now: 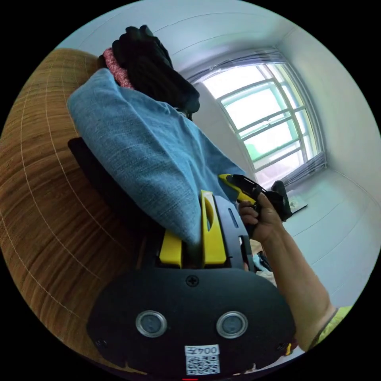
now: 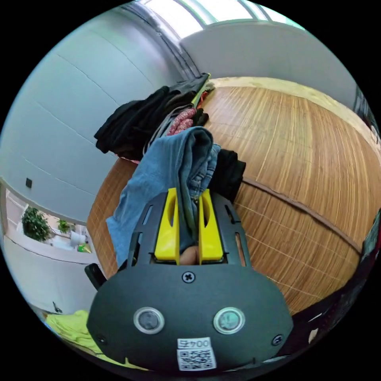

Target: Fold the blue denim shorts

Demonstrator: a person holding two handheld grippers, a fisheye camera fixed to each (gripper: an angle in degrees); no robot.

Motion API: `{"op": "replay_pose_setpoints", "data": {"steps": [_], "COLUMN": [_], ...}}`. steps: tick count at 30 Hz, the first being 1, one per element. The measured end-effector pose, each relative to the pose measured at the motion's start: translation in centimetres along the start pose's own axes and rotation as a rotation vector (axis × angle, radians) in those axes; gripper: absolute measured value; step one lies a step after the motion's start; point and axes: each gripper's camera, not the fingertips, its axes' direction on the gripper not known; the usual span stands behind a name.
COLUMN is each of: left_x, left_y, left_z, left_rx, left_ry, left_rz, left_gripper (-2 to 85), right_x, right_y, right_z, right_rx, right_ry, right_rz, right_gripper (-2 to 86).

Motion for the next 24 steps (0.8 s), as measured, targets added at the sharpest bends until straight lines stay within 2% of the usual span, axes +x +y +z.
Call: {"op": "replay_pose_setpoints", "data": {"steps": [5, 7, 8, 10, 13, 16, 18, 20, 21, 23, 24], "left_x": [1.2, 0.5, 0.1, -1.2, -1.6, -3.1, -4.8, -6.1, -7.3, -6.9, -6.1], "left_y": [-0.8, -0.5, -0.4, 0.3, 2.4, 5.7, 7.5, 9.0, 9.7, 10.1, 10.2], "left_z": [0.1, 1.3, 1.6, 0.4, -3.3, -8.4, -11.1, -13.2, -14.4, -14.6, -13.6], "left_rx": [0.055, 0.018, -0.018, -0.066, -0.085, -0.076, -0.093, -0.119, -0.094, -0.083, -0.14], "left_ry": [0.058, 0.021, 0.022, 0.163, 0.287, 0.262, 0.195, 0.076, 0.049, 0.073, 0.046], "left_rz": [0.018, 0.011, 0.003, -0.048, -0.024, 0.101, 0.154, 0.235, 0.183, 0.225, 0.273], "left_gripper": [10.1, 11.1, 11.4, 13.3, 13.8, 11.4, 9.4, 6.8, 5.1, 3.1, 2.0], "right_x": [-6.9, -6.3, -5.4, -4.3, -3.5, -3.8, -5.7, -9.6, -10.5, -12.1, -12.1], "right_y": [-1.8, -2.4, -2.6, -1.9, 0.6, 5.1, 7.8, 10.6, 11.2, 11.9, 11.9], "right_z": [-3.3, -2.1, -0.6, 0.2, -3.0, -7.0, -7.6, -5.8, -4.9, 0.3, 2.1], "right_rx": [0.149, 0.105, 0.015, -0.017, 0.171, 0.449, 0.502, 0.443, 0.413, 0.194, 0.091], "right_ry": [0.166, 0.161, 0.196, 0.256, 0.209, 0.258, 0.225, 0.307, 0.341, 0.522, 0.567], "right_rz": [-0.291, -0.21, -0.132, -0.058, -0.009, 0.026, -0.102, -0.281, -0.319, -0.351, -0.354], "right_gripper": [8.0, 8.7, 9.4, 9.1, 6.5, 3.3, 1.8, 1.0, 1.0, 3.1, 3.1]}}
